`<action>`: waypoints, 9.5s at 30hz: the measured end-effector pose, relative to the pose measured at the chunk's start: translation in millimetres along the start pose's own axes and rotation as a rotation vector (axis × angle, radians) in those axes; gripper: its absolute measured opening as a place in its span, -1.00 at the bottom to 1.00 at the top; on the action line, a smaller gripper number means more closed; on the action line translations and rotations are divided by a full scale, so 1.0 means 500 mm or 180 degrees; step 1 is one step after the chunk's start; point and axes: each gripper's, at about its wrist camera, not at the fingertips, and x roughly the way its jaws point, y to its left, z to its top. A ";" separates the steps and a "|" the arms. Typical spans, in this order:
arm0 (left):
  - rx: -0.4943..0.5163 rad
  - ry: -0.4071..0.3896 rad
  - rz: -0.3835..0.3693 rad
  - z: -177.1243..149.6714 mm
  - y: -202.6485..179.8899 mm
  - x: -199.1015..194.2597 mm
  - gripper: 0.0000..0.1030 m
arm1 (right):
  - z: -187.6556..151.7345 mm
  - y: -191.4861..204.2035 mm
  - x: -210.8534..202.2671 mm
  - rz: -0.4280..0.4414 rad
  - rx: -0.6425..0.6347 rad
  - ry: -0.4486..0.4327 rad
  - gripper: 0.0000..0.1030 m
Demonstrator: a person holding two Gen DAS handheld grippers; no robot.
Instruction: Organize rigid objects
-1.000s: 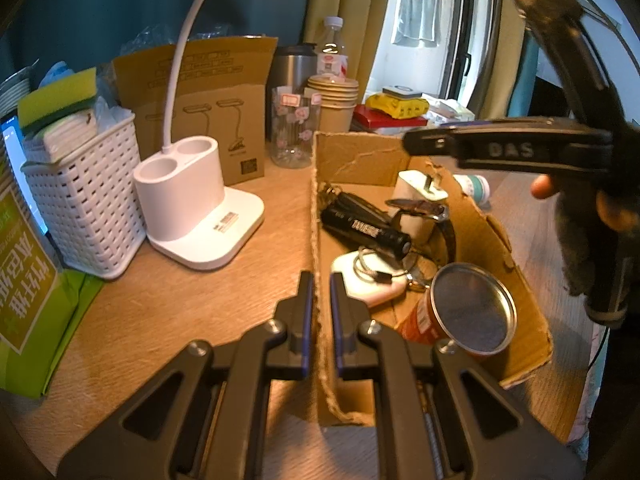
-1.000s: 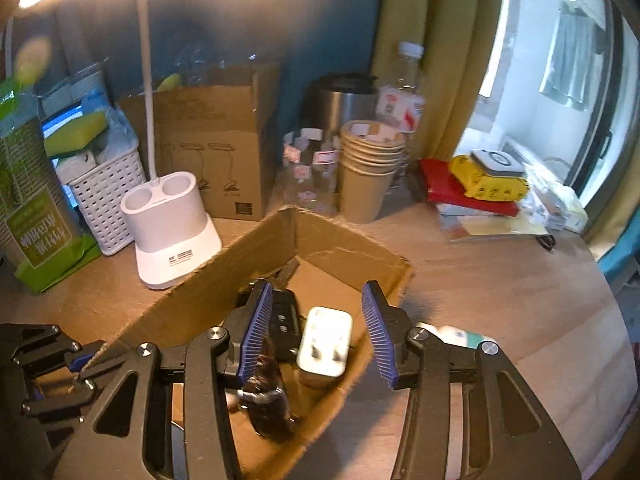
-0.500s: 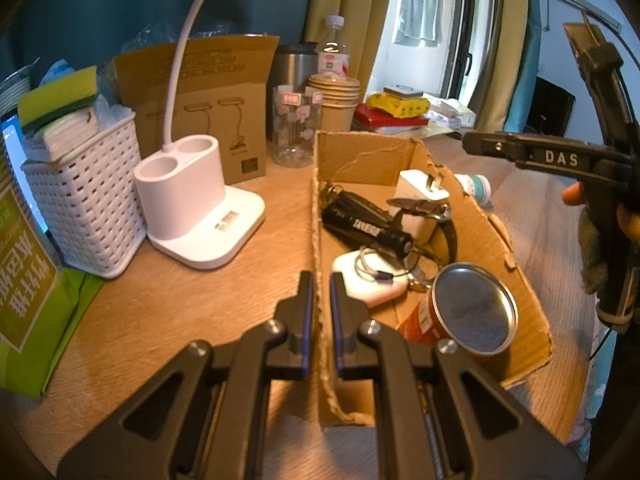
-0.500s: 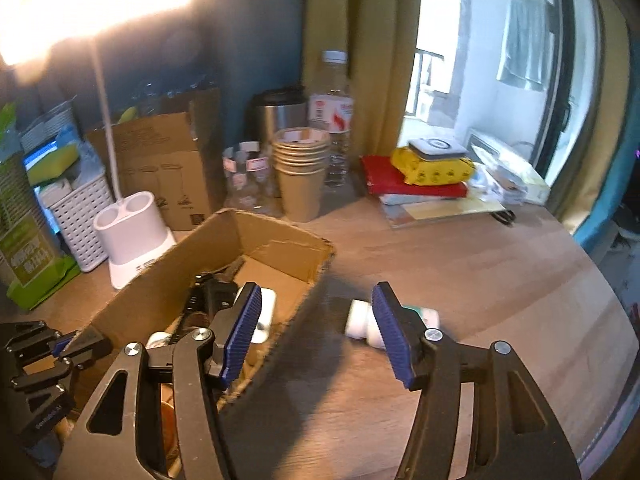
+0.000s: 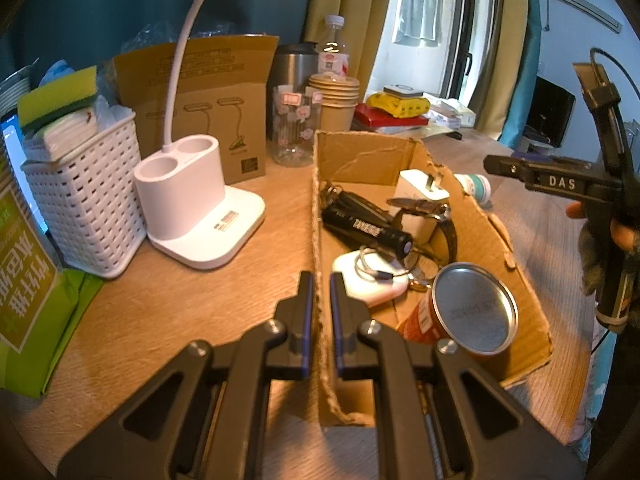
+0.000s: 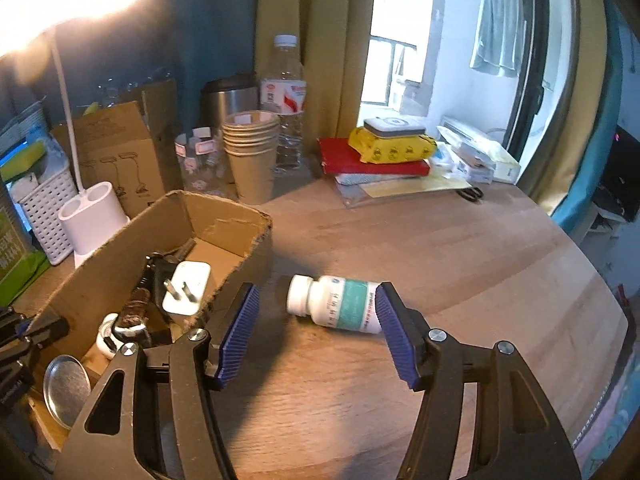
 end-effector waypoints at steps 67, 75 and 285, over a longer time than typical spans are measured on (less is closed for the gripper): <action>0.0002 0.0021 -0.0006 0.001 -0.003 0.005 -0.82 | -0.027 0.012 0.157 0.0156 -0.0453 0.0512 0.09; 0.0002 0.0020 -0.0006 0.001 -0.003 0.005 -0.82 | -0.028 0.005 0.147 0.0100 -0.0377 0.0462 -0.07; 0.0316 -0.1312 -0.0203 0.096 -0.114 -0.413 0.84 | -0.121 0.107 -0.602 -0.0766 0.0627 -0.1219 0.40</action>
